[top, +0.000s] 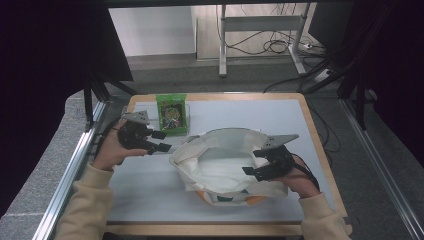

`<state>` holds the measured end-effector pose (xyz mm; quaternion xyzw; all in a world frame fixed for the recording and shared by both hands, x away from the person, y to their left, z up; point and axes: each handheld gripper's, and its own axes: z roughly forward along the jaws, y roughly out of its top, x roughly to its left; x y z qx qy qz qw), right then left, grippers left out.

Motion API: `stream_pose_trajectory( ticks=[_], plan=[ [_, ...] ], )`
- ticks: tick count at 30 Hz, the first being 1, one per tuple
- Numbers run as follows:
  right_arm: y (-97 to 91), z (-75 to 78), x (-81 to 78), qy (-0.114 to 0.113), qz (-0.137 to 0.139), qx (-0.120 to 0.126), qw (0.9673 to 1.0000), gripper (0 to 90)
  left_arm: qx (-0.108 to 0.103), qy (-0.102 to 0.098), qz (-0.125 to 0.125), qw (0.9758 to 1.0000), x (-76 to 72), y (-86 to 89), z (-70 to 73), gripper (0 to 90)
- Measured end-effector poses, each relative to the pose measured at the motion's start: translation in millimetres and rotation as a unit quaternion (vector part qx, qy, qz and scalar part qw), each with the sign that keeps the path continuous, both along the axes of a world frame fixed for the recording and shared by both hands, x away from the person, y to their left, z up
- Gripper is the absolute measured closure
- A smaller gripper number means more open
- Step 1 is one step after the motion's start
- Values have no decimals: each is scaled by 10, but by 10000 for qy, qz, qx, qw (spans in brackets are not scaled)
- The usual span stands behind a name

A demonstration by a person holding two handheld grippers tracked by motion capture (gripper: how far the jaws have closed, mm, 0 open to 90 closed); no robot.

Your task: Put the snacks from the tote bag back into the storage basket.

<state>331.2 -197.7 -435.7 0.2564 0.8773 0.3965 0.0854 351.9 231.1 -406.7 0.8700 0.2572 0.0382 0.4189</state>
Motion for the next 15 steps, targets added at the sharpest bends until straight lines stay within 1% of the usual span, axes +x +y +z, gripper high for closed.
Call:
stream_pose_trajectory(
  ticks=[1,4,6,7,9,15],
  plan=[
    [2,-1,0,-2,-1,-3,10000,258,35,-9,-40,10000,-15,5,-4,425],
    [11,-5,0,-17,19,-20,10000,257,60,-24,-40,10000,-62,-9,-25,420],
    [20,-6,-4,-25,7,-26,10000,258,-3,-42,1,10000,-85,-11,-23,419],
    [24,-5,-6,-48,15,-35,10000,258,-5,-60,-32,10000,-87,-3,-18,419],
    [29,-3,-9,-58,12,-41,10000,258,-6,-61,-20,10000,-96,-8,-23,419],
    [28,3,-12,-89,19,-20,10000,259,4,29,8,10000,-96,-16,-88,414]
  ],
)
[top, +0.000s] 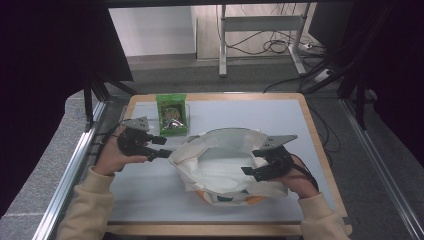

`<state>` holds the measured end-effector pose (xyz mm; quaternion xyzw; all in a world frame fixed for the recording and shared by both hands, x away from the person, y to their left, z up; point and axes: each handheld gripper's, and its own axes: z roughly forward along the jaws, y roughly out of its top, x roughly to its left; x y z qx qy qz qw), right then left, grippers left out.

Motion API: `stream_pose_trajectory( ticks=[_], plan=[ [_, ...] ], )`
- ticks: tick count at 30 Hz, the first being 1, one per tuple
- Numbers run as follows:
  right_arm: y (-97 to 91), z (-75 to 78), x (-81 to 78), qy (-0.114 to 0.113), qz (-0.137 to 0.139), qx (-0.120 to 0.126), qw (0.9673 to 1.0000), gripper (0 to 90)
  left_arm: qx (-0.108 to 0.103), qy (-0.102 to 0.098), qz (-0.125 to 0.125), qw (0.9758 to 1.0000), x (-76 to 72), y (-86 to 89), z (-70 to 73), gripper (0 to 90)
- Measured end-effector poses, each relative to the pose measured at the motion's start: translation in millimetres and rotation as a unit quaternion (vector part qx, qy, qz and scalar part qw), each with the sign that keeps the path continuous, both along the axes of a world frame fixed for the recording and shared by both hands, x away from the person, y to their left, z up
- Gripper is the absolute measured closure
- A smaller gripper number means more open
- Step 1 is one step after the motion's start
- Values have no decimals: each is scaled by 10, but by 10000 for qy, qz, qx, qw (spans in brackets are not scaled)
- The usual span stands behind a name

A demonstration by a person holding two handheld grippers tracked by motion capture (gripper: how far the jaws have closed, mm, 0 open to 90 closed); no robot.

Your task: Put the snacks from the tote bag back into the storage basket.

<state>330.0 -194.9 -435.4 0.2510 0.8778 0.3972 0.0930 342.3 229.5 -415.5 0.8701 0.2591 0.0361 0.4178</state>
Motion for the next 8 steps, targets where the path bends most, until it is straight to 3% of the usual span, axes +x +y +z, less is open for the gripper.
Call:
stream_pose_trajectory(
  ticks=[3,8],
  plan=[
    [12,22,-15,-32,59,51,10000,258,58,8,-28,10000,17,-1,-22,408],
    [-7,45,-12,-38,75,159,9998,258,-34,32,4,10000,50,-8,-29,392]
  ],
)
